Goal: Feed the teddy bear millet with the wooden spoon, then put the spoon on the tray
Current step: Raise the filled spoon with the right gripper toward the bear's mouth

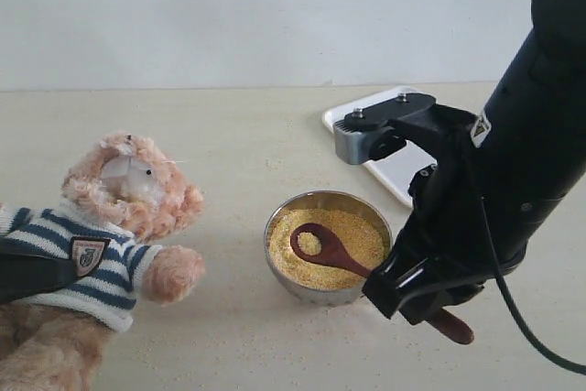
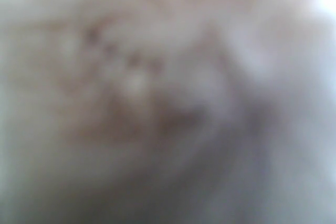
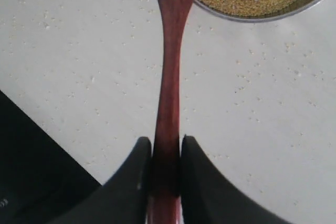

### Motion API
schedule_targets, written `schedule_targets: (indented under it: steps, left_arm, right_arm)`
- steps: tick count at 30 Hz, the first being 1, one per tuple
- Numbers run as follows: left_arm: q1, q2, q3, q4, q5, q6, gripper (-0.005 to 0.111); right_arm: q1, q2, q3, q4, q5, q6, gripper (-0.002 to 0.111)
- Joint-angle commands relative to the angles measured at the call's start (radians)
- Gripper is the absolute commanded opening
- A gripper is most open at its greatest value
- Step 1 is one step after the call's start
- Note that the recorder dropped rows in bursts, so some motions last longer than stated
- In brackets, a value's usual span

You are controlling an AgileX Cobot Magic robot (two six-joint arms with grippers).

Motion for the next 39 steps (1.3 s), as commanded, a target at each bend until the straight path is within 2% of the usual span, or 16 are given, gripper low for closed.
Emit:
schedule_targets:
  steps: [1,4,6,14,23,39]
  left_arm:
    - [0.002,-0.001,-0.001,-0.018,0.024,0.004,0.005]
    - [0.002,-0.001,-0.001,-0.018,0.024,0.004,0.005]
    - [0.002,-0.001,-0.001,-0.018,0.024,0.004,0.005]
    - [0.002,-0.001,-0.001,-0.018,0.024,0.004,0.005]
    - [0.002,-0.001,-0.001,-0.018,0.024,0.004,0.005]
    - [0.002,-0.001,-0.001,-0.018,0.024,0.004,0.005]
  right_arm:
    - [-0.001,-0.010,-0.002,-0.013,0.000,0.002,0.000]
    - [-0.001,-0.010,-0.002,-0.063,-0.029,0.098,0.000]
    - [-0.001,-0.010,-0.002,-0.019,-0.011,0.042,0.000]
    - [0.054,-0.030,-0.032,-0.013,-0.022,0.043,0.000]
    - [0.182,-0.006,-0.181,-0.012,-0.011,0.052,0.000]
    - [0.280,0.210,-0.481,-0.092,0.067,0.091,0.000]
